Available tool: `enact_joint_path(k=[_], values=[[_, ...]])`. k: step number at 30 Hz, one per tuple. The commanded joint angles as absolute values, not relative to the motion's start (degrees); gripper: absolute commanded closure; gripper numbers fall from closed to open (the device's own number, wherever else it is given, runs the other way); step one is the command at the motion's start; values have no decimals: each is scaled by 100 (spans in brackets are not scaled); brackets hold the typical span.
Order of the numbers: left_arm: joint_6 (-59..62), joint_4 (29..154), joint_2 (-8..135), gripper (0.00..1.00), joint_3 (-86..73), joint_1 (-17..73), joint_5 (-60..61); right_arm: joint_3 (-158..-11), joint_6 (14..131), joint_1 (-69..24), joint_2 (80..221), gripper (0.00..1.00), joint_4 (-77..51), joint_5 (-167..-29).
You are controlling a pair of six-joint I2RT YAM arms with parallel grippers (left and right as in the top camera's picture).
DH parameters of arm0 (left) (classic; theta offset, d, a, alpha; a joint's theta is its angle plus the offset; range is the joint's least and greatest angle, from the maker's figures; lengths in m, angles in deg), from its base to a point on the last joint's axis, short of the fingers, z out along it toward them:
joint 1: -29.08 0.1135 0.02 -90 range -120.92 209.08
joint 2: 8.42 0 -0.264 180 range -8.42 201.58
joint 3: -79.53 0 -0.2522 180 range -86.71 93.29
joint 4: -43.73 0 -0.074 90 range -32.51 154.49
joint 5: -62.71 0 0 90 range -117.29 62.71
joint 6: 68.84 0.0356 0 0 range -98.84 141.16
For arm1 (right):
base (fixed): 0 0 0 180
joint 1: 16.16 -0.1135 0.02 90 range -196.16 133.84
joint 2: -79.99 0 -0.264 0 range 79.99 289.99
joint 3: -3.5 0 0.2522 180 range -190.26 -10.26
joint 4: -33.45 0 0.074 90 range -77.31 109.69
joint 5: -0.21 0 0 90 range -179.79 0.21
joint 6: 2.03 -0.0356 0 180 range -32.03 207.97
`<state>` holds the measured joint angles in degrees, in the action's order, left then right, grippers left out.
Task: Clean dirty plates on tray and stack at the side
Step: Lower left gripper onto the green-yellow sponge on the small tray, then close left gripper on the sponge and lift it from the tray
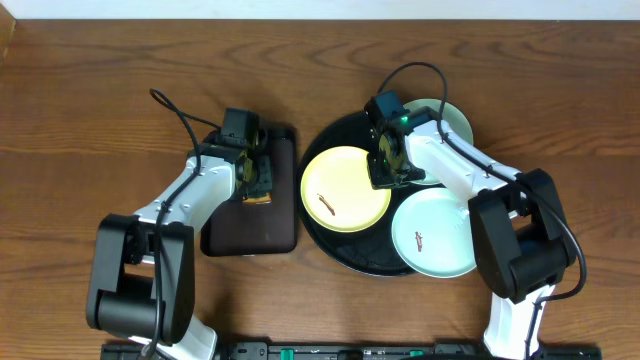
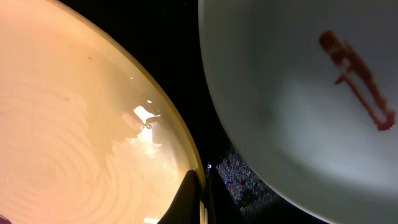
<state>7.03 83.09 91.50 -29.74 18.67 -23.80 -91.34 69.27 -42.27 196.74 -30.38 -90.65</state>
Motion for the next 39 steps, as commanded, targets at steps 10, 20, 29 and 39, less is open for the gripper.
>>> enact_joint_path(k=[10,20,29,39], values=[[694,8296,9183,31,-2873,1860,-2391,-9112,6918,-4203,19569,99,-3049,-8961],[696,7807,9255,92,-2917,1862,-2393,-9112,6916,-4203,19569,99,-3064,-8961],[694,7617,9255,37,-2917,1875,-2540,-9112,6916,-4207,19569,98,-3064,-8961],[694,7468,9491,51,-2917,1875,-2537,-9112,6916,-4207,19569,98,-3066,-8961]])
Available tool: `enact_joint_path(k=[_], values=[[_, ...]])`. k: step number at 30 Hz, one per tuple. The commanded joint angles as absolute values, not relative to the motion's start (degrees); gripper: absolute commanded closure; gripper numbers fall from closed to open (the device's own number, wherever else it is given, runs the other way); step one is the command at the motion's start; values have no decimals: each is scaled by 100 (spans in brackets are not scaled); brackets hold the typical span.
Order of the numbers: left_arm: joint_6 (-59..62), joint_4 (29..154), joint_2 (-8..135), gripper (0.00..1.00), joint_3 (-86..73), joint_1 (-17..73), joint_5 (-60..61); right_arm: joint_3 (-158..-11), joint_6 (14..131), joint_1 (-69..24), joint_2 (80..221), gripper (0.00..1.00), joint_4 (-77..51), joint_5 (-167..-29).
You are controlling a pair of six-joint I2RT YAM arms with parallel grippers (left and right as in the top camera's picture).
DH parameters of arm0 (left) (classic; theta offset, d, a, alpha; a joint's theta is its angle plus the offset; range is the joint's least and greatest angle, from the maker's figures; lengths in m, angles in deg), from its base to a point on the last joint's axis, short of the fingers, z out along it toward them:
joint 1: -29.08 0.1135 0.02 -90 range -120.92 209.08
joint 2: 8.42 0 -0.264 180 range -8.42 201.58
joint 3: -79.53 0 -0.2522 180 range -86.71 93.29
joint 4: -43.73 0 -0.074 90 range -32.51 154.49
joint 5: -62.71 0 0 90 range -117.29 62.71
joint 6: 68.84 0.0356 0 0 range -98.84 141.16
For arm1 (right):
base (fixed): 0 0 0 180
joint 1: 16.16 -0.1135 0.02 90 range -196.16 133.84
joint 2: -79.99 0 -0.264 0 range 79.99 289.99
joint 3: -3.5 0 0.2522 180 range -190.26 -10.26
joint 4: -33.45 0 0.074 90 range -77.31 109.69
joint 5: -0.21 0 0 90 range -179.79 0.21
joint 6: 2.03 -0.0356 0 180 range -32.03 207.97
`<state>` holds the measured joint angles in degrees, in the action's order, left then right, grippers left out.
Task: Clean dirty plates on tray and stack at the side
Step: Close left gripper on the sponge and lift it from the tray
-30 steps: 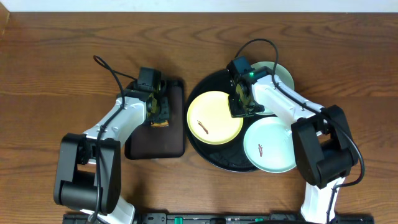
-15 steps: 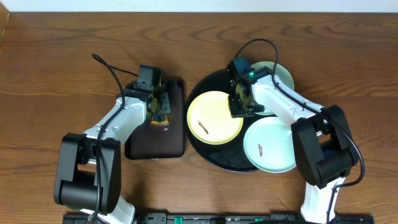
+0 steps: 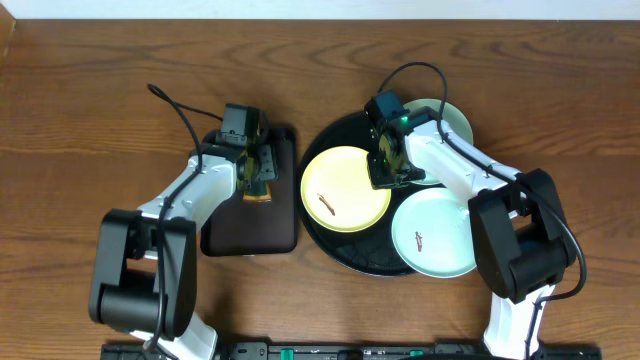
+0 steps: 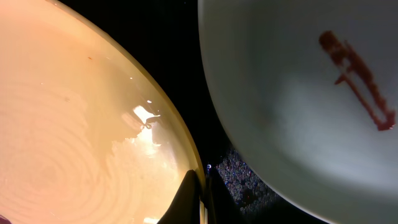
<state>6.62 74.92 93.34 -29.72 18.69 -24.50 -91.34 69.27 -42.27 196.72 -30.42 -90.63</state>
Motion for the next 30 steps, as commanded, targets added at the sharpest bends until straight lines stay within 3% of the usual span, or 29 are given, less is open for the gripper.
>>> enact_joint_path(k=[1,2,5,6,7,8,10,13,24,27,30], values=[[694,7468,9491,81,-2917,1875,-2540,-9112,6918,-4207,19569,98,-3066,-8961],[694,7468,9485,93,-2906,1875,-2537,-9112,6918,-4207,19569,98,-3064,-8958],[694,7534,9356,92,-2856,1875,-2537,-9112,6918,-4207,19569,98,-3062,-8958],[692,7575,9273,73,-2845,1875,-2537,-9112,6918,-4207,19569,98,-3062,-8958],[692,7621,9183,41,-2841,1875,-2537,-9112,6918,-4207,19569,98,-3062,-8958],[692,7689,9070,34,-2838,1875,-2537,-9112,6921,-4207,19569,98,-3062,-8958],[688,7888,8857,34,-2838,1875,-2537,-9112,6966,-4207,19569,98,-3064,-8958],[581,8172,8687,42,-2841,1869,-2500,-9112,6980,-4207,19569,98,-3064,-8961],[585,8076,9109,42,-2952,1869,-2496,-9112,6980,-4207,19569,98,-3084,-8961],[585,8034,9135,51,-2952,1869,-2496,-9112,6980,-4207,19569,98,-3084,-8961],[583,8047,9137,51,-2956,1869,-2496,-9112,6980,-4207,19569,98,-3084,-8961]])
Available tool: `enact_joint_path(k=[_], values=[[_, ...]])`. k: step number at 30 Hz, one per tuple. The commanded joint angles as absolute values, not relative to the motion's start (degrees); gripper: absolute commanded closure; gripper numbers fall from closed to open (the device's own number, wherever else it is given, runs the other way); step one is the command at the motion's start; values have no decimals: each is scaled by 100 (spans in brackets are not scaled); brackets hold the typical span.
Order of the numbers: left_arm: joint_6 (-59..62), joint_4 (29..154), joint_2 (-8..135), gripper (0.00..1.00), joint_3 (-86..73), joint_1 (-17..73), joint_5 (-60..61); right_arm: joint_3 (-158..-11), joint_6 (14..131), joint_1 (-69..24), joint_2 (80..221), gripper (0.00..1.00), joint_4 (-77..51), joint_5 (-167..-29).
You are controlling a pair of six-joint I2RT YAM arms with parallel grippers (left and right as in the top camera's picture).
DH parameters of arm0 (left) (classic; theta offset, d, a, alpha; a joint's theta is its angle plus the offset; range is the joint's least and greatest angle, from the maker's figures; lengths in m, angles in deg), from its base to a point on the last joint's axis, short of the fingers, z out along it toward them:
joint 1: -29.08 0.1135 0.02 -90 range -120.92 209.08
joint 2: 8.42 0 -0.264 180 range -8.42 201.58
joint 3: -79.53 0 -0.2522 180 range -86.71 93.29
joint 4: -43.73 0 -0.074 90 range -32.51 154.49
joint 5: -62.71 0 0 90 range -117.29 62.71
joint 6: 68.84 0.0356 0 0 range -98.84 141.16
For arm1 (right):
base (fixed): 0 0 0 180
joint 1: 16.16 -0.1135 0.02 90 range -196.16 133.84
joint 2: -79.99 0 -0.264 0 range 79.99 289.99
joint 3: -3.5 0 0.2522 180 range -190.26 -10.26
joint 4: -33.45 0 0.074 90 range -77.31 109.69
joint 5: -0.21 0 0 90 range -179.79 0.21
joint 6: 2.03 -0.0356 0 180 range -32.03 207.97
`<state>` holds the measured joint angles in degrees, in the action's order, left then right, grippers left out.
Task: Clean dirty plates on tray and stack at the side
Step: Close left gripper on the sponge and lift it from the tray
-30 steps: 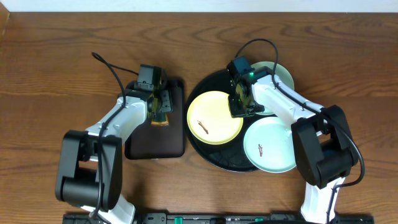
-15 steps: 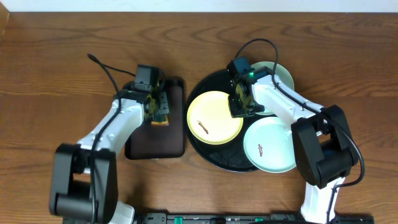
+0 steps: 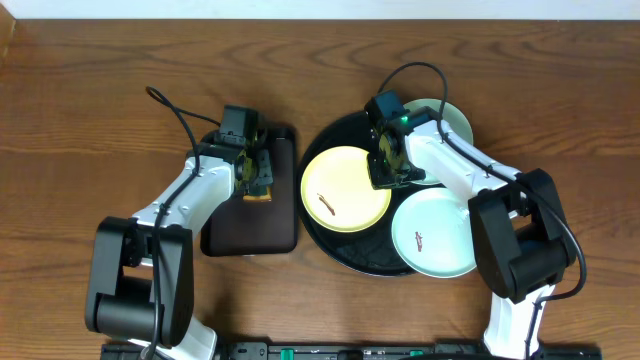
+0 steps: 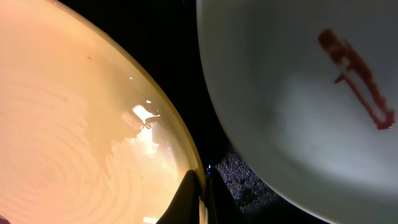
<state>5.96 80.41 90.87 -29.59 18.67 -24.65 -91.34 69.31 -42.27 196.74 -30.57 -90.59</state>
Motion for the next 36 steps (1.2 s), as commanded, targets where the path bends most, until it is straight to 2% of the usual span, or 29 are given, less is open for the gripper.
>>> enact_joint_path(k=[1,8,12,14,15,22,36], values=[[585,8076,9137,51,-2976,1869,-2496,-9112,6980,-4207,19569,98,-3084,-8961],[585,8073,9159,51,-3147,1869,-2496,-9112,6980,-4207,19569,98,-3084,-8961],[583,7988,9157,67,-3147,1869,-2489,-9112,6980,-4207,19569,98,-3086,-8961],[583,7986,9157,81,-3147,1865,-2391,-9112,6980,-4207,19569,98,-3088,-8961],[585,7986,9157,92,-3147,1865,-2363,-9112,6980,-4207,19569,98,-3086,-8961],[780,8615,8665,93,-2648,1915,-2808,-9112,6980,-4209,19569,98,-3064,-8961],[738,9365,7185,93,-2576,1908,-2824,-9112,6980,-4207,19569,95,-3088,-8961]])
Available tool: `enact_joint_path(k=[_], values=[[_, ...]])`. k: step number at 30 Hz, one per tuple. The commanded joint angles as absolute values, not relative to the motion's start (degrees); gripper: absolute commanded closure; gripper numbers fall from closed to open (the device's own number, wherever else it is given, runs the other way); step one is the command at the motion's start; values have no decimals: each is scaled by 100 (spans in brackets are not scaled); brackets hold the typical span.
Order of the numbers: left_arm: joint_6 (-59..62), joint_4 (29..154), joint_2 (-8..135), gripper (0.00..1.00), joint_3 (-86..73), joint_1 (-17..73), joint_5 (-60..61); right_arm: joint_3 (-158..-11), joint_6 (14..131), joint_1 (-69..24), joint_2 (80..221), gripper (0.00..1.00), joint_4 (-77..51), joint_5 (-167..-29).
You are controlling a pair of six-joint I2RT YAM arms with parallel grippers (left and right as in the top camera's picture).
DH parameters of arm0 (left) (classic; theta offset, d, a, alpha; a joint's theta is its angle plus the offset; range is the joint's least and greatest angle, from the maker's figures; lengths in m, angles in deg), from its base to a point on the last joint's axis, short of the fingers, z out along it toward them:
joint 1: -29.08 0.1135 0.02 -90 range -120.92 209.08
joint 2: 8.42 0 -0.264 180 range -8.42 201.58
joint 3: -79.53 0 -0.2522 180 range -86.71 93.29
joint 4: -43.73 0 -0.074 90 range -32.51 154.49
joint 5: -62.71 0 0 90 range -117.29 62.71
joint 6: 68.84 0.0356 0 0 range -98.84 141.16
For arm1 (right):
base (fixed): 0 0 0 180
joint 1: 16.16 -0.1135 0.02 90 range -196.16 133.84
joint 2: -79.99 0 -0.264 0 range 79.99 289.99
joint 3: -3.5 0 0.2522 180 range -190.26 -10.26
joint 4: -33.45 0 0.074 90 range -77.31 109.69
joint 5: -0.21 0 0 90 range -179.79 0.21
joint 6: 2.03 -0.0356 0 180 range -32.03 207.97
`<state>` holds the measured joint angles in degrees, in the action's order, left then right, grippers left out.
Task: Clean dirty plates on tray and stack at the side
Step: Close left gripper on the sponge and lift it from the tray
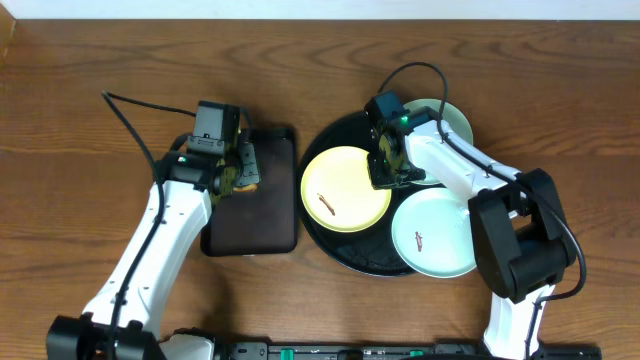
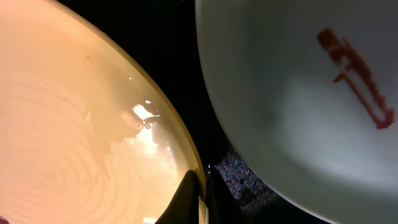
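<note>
A yellow plate [image 1: 345, 188] with a red smear [image 1: 325, 206] lies on the left of the round black tray [image 1: 345, 252]. My right gripper [image 1: 386, 178] is shut on its right rim; the right wrist view shows the fingertips [image 2: 199, 190] pinching the edge of the yellow plate [image 2: 74, 124]. A pale green plate [image 1: 435, 232] with a red smear [image 2: 354, 78] lies at the tray's front right. Another pale green plate [image 1: 452, 118] sits at the back right. My left gripper [image 1: 238, 172] is shut on a sponge [image 1: 244, 180] over the dark mat.
A dark brown mat [image 1: 255, 225] lies left of the tray on the wooden table. The left arm's cable [image 1: 130, 115] loops over the table at the back left. The right arm reaches across the back plate and the tray's middle.
My left gripper with the sponge has moved left, from over the mat's back right part to its back left edge, and the left arm has swung out. The right gripper still grips the yellow plate's rim.
At each earlier moment my right gripper was pinching the yellow plate's rim on the tray, with no change. My left gripper stayed over the back of the mat with the sponge, shifting only slightly. Now it is further left with the sponge.
</note>
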<state>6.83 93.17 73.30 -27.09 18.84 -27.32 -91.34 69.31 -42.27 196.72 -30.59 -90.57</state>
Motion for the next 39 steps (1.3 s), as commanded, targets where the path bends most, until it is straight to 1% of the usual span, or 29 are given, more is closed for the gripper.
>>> enact_joint_path(k=[1,6,13,17,18,24,32,39], values=[[738,9378,7153,93,-2576,1908,-2839,-9112,6980,-4207,19569,95,-3090,-8963],[690,9396,7118,93,-2576,1908,-3154,-9112,6980,-4207,19569,94,-3088,-8963],[690,9693,7026,93,-2528,1788,-3217,-9112,6980,-4207,19569,92,-3088,-8961],[596,9280,6683,93,-2535,1456,-4411,-9112,6980,-4207,19569,92,-3084,-8961],[596,9088,6587,92,-2535,1392,-4524,-9112,6980,-4207,19569,92,-3086,-8961],[541,8622,6224,92,-2535,1320,-4520,-9112,6982,-4207,19569,92,-3088,-8961],[541,8611,5546,92,-2535,1320,-4520,-9112,6980,-4209,19569,90,-3088,-8961],[543,8725,5406,92,-2535,1320,-4520,-9112,6980,-4209,19569,89,-3088,-8961]])
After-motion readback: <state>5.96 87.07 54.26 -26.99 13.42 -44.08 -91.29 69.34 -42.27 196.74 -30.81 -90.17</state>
